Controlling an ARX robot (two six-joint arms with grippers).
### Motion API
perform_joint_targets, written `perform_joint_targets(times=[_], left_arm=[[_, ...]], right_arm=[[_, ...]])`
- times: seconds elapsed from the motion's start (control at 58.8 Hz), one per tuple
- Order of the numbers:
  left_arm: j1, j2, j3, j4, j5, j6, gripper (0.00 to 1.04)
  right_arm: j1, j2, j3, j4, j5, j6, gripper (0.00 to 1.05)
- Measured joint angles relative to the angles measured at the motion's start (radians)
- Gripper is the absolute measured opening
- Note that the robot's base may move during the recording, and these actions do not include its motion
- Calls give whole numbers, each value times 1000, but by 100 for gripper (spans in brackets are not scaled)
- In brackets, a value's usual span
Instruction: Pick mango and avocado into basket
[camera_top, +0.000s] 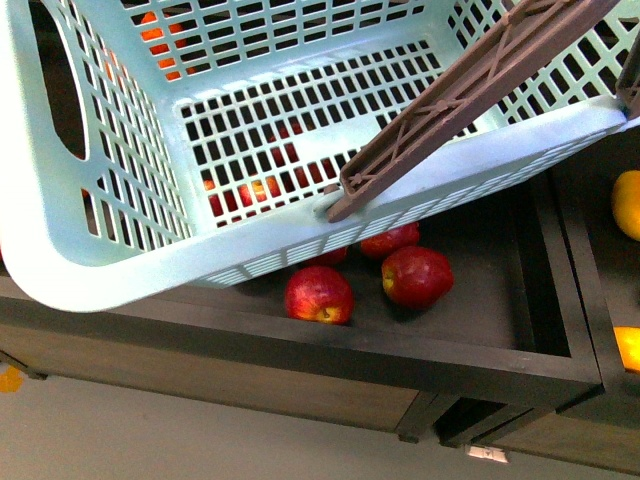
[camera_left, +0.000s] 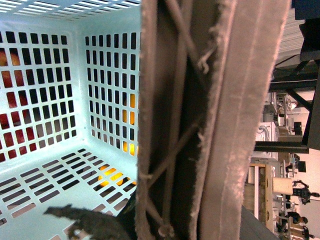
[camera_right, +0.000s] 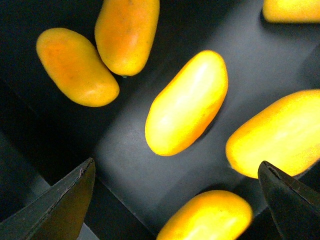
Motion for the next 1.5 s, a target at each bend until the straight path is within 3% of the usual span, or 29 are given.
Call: perform_joint_targets(times=[0.561, 1.496], left_arm=[[0, 0, 0, 0, 1, 0, 16], [0, 0, 0, 0, 2, 0, 16]], right_arm=[[25, 227, 199, -104, 30, 225, 96], [42, 470, 502, -216, 141, 224, 96]])
